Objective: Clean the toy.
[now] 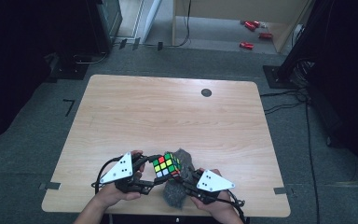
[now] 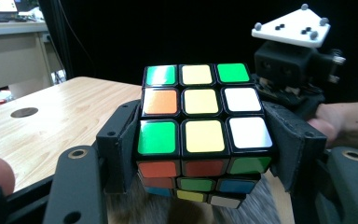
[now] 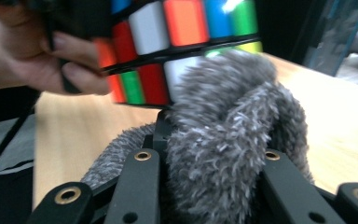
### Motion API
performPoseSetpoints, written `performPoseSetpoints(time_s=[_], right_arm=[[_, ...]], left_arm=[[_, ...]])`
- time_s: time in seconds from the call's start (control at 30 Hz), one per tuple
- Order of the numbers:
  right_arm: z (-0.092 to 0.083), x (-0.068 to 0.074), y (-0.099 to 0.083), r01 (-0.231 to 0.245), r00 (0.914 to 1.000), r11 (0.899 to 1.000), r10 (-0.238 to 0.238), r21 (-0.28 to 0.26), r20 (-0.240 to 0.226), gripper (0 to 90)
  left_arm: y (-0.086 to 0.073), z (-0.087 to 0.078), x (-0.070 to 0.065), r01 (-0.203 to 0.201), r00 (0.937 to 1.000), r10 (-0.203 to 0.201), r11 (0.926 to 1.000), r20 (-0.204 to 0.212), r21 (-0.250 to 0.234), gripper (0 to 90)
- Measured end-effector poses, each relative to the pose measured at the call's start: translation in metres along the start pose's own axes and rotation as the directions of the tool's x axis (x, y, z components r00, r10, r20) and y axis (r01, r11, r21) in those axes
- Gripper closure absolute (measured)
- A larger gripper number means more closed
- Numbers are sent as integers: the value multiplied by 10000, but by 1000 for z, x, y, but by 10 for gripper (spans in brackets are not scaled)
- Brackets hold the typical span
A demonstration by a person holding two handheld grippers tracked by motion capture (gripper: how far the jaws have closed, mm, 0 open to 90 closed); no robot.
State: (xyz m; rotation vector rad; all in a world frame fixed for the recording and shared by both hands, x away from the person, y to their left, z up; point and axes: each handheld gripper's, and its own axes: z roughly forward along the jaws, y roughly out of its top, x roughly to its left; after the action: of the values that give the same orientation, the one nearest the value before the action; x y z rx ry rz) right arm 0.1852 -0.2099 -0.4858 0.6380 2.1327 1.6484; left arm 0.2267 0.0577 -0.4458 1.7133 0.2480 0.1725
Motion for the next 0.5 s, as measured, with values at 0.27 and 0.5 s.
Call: performPoseSetpoints(time_s=[0.27, 0.5], right_arm=[[2, 2, 2, 1, 9999, 10000, -1, -20, -129, 734], [3, 1, 1, -199, 9998, 9998, 200, -92, 58, 729]], left_arm=[[1, -2, 0, -39, 10000, 38, 10000, -51, -75, 353], [1, 1, -1, -51, 9998, 50, 10000, -203, -37, 353]])
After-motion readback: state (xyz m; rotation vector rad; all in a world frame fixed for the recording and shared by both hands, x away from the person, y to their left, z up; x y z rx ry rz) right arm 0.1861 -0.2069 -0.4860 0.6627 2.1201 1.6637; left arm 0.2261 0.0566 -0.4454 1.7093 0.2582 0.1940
